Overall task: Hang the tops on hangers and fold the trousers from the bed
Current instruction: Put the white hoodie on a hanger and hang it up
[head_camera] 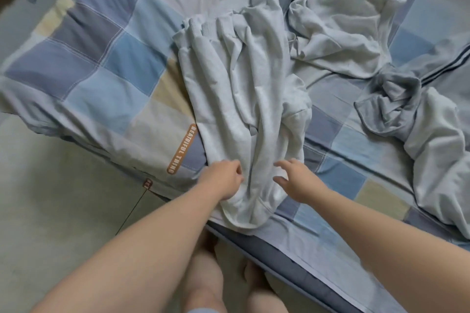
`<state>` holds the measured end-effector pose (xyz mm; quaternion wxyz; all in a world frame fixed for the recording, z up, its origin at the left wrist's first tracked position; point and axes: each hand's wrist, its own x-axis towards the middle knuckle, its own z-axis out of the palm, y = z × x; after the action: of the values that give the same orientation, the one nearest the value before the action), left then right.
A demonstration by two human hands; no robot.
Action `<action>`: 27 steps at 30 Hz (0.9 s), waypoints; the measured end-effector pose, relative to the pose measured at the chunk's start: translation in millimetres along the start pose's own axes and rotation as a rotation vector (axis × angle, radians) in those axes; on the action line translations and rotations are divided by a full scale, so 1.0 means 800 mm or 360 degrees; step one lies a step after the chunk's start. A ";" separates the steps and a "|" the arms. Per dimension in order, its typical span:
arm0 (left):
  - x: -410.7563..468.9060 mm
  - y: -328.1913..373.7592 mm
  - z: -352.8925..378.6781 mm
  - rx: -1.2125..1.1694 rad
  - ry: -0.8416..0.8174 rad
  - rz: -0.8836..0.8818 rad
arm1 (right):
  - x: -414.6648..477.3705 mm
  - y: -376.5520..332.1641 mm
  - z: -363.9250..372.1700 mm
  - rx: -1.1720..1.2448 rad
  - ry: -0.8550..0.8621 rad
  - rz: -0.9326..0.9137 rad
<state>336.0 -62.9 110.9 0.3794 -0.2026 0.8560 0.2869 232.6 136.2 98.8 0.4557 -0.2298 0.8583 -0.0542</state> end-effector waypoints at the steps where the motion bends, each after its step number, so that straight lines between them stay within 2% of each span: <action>1: 0.014 -0.005 -0.019 0.0060 0.0058 0.0021 | 0.011 -0.008 -0.012 0.0039 0.0035 -0.0001; 5: 0.082 -0.035 -0.096 0.0168 0.0394 0.0026 | 0.078 -0.052 -0.060 0.0205 0.0222 -0.0077; 8: 0.146 -0.055 -0.168 0.0090 0.0731 -0.0061 | 0.150 -0.094 -0.107 0.0265 0.0557 -0.0202; 11: 0.210 -0.070 -0.233 -0.0192 0.0928 -0.0185 | 0.225 -0.135 -0.154 0.0260 0.0799 -0.0219; 13: 0.246 -0.081 -0.264 -0.0558 0.0978 -0.0277 | 0.268 -0.157 -0.176 0.0249 0.0736 -0.0161; 16: 0.291 -0.098 -0.292 -0.1177 0.0910 -0.0281 | 0.311 -0.177 -0.190 0.0236 0.0491 -0.0075; 19: 0.310 -0.109 -0.299 -0.1479 0.0703 -0.0272 | 0.322 -0.185 -0.194 0.0511 0.0475 -0.0015; 21: 0.303 -0.099 -0.290 -0.1563 0.0599 -0.0212 | 0.315 -0.186 -0.197 0.0951 0.0444 0.0061; 23: 0.281 -0.079 -0.277 -0.1559 0.0514 -0.0003 | 0.296 -0.185 -0.202 0.1445 0.0235 0.0226; 25: 0.238 -0.053 -0.259 -0.1508 0.0423 0.0278 | 0.268 -0.183 -0.212 0.1717 0.0035 0.0341; 27: 0.185 -0.029 -0.232 -0.1465 0.0274 0.0450 | 0.239 -0.180 -0.223 0.1901 0.0035 0.0404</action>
<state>156.8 -219.5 91.6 0.1358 -0.2541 0.6877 0.6664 46.6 -97.0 100.8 0.4998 0.1700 0.7048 -0.4739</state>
